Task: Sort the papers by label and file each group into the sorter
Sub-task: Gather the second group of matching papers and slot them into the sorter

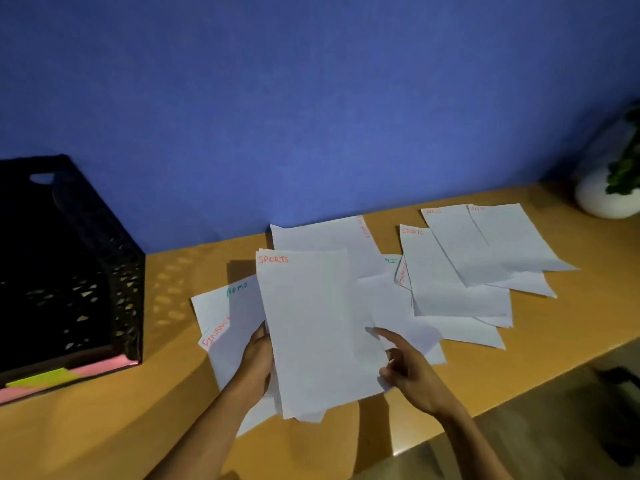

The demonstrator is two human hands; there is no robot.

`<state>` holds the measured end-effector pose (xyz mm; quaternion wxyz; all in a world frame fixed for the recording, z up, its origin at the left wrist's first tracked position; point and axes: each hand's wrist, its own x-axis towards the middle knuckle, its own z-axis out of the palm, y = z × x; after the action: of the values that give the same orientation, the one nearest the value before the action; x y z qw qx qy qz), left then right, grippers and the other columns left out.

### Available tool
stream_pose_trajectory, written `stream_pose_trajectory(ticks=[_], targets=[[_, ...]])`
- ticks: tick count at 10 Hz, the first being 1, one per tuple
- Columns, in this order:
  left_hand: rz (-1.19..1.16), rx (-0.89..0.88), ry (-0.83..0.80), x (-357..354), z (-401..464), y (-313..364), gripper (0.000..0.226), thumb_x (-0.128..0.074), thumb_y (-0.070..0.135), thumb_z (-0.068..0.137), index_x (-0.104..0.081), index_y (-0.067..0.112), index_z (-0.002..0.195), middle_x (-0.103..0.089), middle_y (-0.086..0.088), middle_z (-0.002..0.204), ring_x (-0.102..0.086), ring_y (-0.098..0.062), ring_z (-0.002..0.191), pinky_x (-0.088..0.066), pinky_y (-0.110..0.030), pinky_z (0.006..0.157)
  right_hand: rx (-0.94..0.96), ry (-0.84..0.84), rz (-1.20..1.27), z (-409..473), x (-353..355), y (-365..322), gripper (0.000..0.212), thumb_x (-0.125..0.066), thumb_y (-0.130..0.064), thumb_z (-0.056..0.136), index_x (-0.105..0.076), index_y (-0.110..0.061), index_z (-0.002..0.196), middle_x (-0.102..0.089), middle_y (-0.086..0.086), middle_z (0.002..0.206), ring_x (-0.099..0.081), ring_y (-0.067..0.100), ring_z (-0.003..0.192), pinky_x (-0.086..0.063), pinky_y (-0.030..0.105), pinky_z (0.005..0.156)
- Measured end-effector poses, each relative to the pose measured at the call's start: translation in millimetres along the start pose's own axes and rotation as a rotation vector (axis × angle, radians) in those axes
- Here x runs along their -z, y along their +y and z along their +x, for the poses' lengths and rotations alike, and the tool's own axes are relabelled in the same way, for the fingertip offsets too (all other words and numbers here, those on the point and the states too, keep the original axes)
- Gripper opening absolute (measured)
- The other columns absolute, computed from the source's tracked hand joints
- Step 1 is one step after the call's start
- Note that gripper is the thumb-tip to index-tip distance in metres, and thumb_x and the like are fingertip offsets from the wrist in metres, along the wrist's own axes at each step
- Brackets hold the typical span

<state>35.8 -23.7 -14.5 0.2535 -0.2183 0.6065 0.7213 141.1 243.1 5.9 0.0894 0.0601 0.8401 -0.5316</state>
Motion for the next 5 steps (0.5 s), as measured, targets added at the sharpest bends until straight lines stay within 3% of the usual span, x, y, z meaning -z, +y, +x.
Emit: stream_pose_trajectory(ticks=[1, 2, 3, 4, 5], targets=[[0.007, -0.088, -0.005, -5.4, -15.1, 4.0, 0.016, -0.051, 0.012, 0.097, -0.062, 0.021, 0.105, -0.068, -0.004, 0.096, -0.063, -0.028, 0.092, -0.053, -0.048, 0.086, -0.067, 0.025, -0.065, -10.2, -2.7, 4.1, 0.069, -0.058, 0.0, 0.092, -0.034, -0.041, 0.142, -0.057, 0.006, 0.078, -0.06, 0.015, 0.075, -0.057, 0.028, 0.082], [0.012, -0.241, 0.027, -7.4, -19.6, 2.8, 0.011, -0.068, 0.018, 0.088, -0.062, 0.024, 0.08, -0.065, 0.002, 0.071, -0.061, -0.02, 0.07, -0.05, -0.035, 0.065, -0.123, 0.033, -0.066, -17.8, -2.8, 7.9, 0.066, -0.058, -0.001, 0.093, -0.032, -0.033, 0.144, -0.056, 0.0, 0.076, -0.061, 0.007, 0.076, -0.055, 0.02, 0.08], [0.0, -0.266, -0.017, -12.0, -22.7, 4.2, 0.014, -0.066, 0.019, 0.089, -0.066, 0.027, 0.078, -0.067, 0.001, 0.073, -0.063, -0.018, 0.069, -0.052, -0.032, 0.064, -0.149, 0.057, -0.054, -20.6, 0.1, 6.2, 0.05, -0.057, -0.004, 0.094, -0.046, -0.033, 0.133, -0.06, 0.006, 0.083, -0.062, 0.014, 0.081, -0.057, 0.024, 0.081], [0.024, -0.273, -0.092, -16.5, -20.0, 2.9, 0.016, -0.063, 0.028, 0.093, -0.066, 0.013, 0.099, -0.07, -0.01, 0.09, -0.066, -0.025, 0.084, -0.053, -0.041, 0.076, -0.199, 0.106, 0.085, -19.4, 3.9, 6.8, 0.032, -0.059, -0.01, 0.095, -0.06, -0.032, 0.119, -0.064, 0.013, 0.095, -0.063, 0.023, 0.087, -0.057, 0.03, 0.082], [0.041, -0.276, -0.103, -25.2, -15.3, -1.1, 0.013, -0.063, 0.03, 0.092, -0.062, 0.026, 0.08, -0.062, 0.009, 0.065, -0.057, -0.015, 0.064, -0.051, -0.024, 0.058, -0.284, 0.111, 0.32, -15.4, 8.0, 9.0, 0.023, -0.065, -0.029, 0.093, -0.066, -0.027, 0.116, -0.069, 0.003, 0.108, -0.067, 0.021, 0.098, -0.06, 0.032, 0.079]])
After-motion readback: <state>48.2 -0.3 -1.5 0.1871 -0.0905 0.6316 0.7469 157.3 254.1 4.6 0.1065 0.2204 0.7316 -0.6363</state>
